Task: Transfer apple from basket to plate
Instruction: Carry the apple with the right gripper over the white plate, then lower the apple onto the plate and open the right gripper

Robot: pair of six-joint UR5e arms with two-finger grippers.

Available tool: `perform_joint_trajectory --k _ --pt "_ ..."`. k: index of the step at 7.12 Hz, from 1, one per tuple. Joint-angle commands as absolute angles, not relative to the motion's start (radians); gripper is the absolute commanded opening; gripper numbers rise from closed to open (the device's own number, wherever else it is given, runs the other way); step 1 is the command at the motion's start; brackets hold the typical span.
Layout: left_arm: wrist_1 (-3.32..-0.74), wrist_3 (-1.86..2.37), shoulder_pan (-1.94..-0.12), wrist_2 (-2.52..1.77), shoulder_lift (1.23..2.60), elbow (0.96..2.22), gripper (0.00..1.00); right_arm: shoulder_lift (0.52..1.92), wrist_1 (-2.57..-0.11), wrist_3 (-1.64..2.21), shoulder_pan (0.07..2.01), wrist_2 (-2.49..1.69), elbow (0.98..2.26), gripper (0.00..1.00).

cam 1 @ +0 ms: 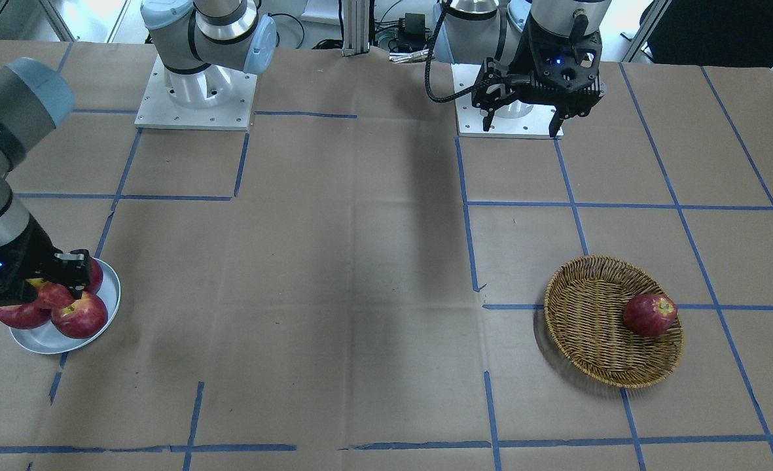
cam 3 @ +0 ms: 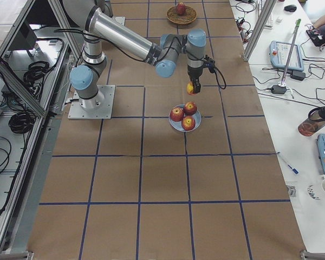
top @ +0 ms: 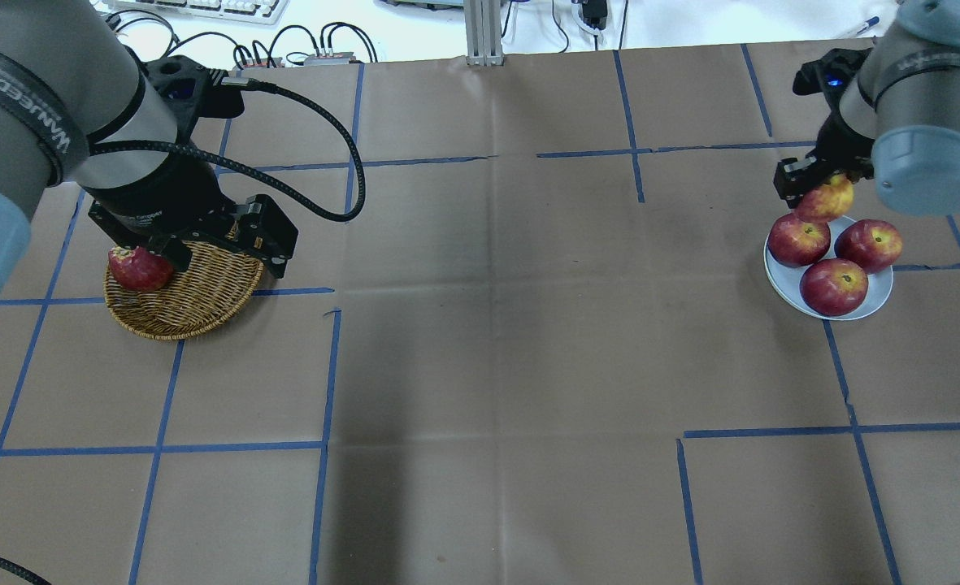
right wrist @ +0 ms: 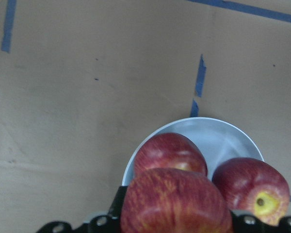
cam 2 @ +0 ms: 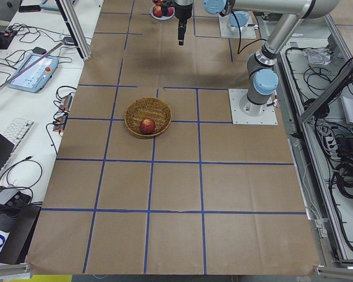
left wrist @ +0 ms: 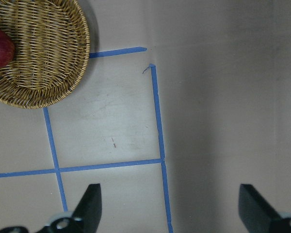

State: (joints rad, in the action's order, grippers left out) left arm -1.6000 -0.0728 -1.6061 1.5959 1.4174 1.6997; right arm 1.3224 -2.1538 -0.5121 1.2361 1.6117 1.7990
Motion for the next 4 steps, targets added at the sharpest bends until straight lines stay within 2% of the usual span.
perform_joint_trajectory --k 1,4 --pt "-1.598 -0.074 -1.606 1.594 1.417 1.700 0.99 1.310 -2.196 -0.647 1.126 1.563 1.841 0.53" --pt "-1.598 -0.072 -1.606 1.594 1.417 1.700 0.99 1.302 -2.281 -0.653 1.114 1.555 1.897 0.54"
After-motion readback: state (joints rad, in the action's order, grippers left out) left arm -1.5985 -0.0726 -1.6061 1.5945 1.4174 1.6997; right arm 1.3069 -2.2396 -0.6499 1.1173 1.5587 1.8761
